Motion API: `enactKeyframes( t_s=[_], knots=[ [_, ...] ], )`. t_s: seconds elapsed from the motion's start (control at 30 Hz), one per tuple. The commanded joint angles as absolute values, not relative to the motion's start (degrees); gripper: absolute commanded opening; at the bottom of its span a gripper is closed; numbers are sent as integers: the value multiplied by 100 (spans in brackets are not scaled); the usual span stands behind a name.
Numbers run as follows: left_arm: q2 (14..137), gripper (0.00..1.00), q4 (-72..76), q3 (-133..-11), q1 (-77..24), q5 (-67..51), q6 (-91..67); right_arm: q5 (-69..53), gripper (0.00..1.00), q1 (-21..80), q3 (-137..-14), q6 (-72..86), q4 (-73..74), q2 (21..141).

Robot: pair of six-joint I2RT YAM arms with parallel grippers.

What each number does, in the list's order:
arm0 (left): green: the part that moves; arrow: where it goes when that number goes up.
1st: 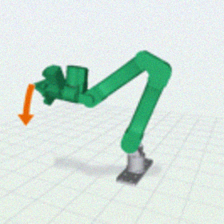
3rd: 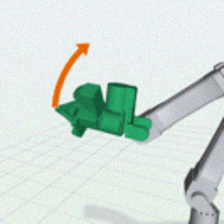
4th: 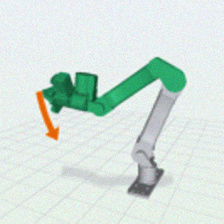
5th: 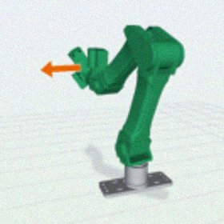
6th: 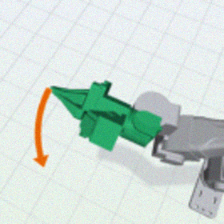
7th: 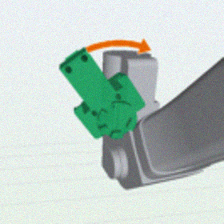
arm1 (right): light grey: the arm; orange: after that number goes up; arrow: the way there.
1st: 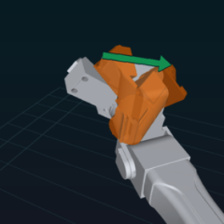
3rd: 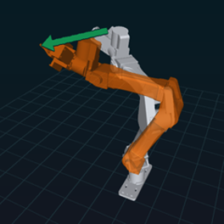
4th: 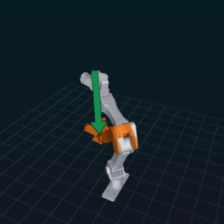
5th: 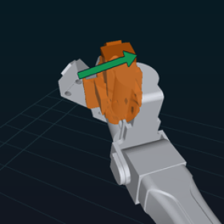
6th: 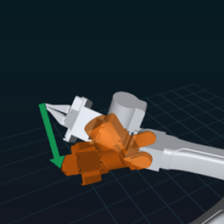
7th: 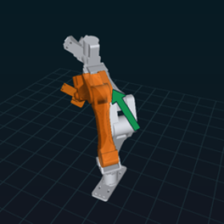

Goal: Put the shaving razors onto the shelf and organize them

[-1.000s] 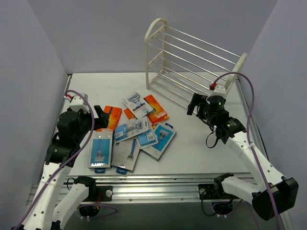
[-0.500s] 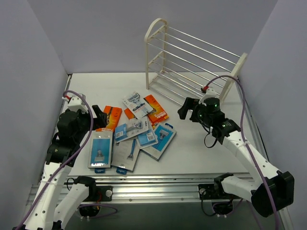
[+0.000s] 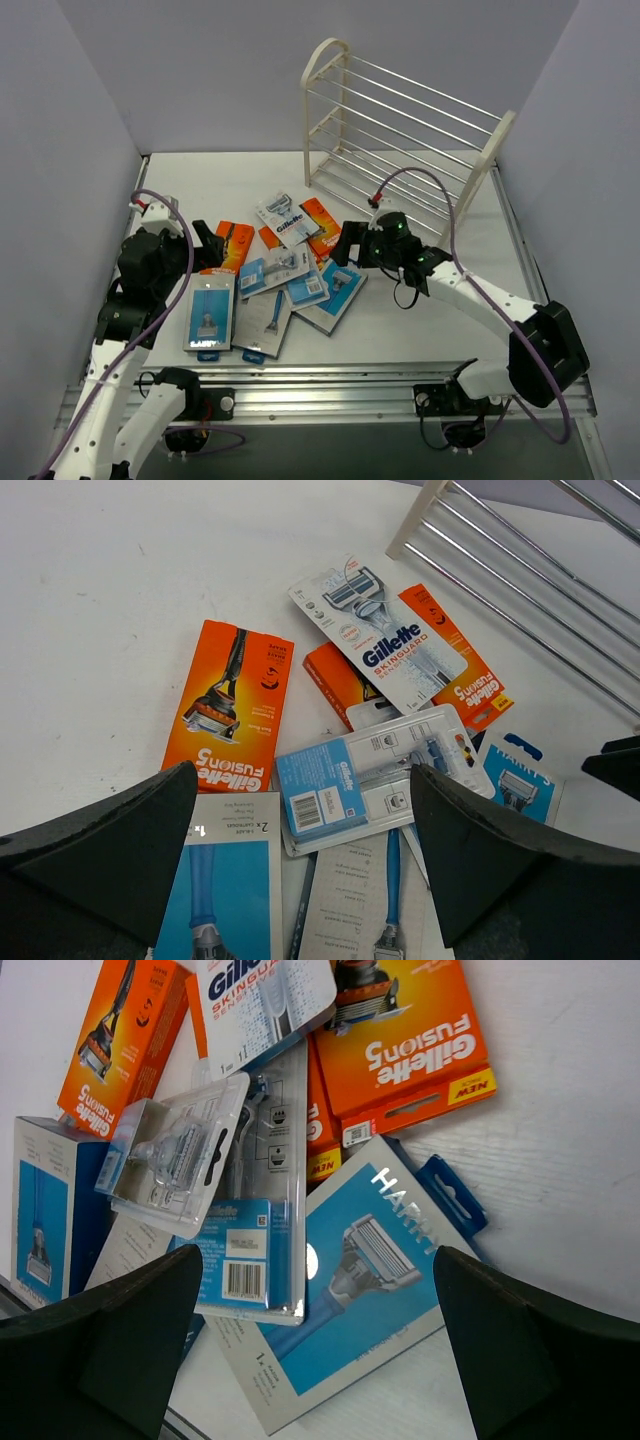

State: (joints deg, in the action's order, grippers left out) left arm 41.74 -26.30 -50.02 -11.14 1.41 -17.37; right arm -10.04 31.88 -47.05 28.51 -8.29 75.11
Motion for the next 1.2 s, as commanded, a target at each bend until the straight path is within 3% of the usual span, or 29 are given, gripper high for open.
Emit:
enactKeyframes(
  t_s=[0.0, 0.47, 0.93, 1.17],
  knots=[
    [4104, 97, -2355, -4992, -1072, 44, -1714, -932, 95, 3471, -5044, 3084, -1335, 7961],
    [4052, 95, -2355, -4966, -1107, 53, -1731, -1432, 86, 3946, -5748, 3480, -2100, 9061],
    [4017, 96, -2356, -4957, -1151, 26, -1714, -1714, 72, 4060, -5695, 3823, -2531, 9509],
    [3999, 95, -2382, -4957, -1169, 44, -1696, -1784, 69, 4139, -5687, 4025, -2707, 9764]
  ],
)
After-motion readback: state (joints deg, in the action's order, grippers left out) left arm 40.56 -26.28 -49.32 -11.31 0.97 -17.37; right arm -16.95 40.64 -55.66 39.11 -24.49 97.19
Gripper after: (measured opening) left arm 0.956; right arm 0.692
